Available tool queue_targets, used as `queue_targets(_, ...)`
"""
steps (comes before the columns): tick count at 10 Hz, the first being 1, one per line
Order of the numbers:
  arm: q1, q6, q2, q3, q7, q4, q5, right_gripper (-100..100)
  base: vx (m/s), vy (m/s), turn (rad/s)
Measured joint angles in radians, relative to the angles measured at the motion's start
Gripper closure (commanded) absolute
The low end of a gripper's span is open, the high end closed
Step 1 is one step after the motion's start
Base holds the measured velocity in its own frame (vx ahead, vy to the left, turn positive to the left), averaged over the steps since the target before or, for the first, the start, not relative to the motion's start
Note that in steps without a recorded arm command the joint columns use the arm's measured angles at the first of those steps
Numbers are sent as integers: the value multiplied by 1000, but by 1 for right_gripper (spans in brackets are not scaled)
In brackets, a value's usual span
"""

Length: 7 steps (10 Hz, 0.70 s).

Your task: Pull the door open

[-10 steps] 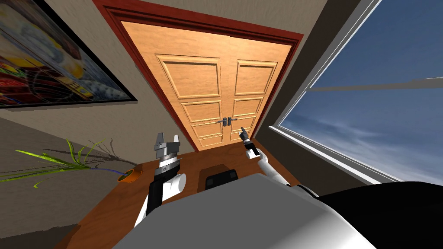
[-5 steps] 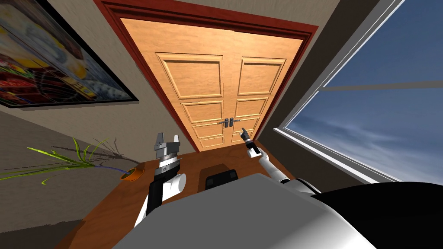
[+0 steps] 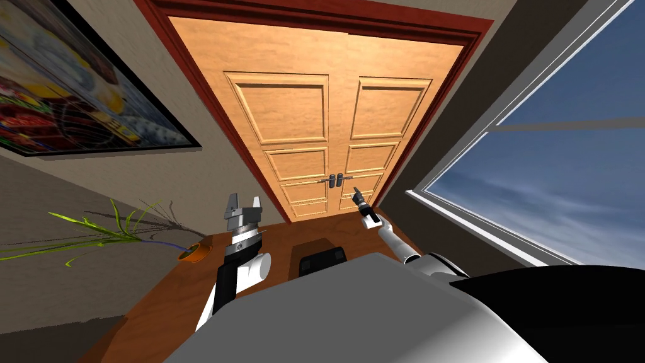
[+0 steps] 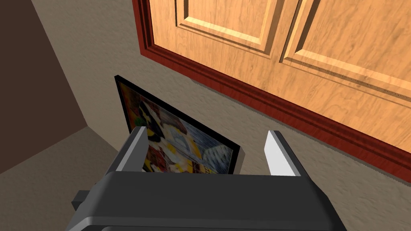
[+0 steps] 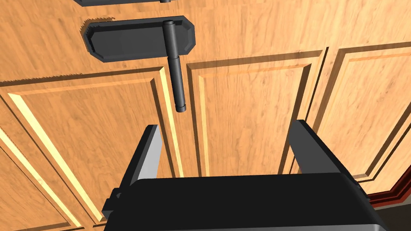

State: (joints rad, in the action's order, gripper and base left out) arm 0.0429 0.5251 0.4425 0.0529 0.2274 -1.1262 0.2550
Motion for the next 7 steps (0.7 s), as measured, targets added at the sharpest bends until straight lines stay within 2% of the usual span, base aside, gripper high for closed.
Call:
queue_targets(2, 22, 6, 23, 6, 15, 56, 10, -100, 105, -37, 78)
queue_targets(4, 54, 10, 47, 14, 30, 134, 24, -100, 160, -46, 95)
queue_targets(7, 84, -11, 77, 18, 41, 200, 45, -100, 147, -41, 64)
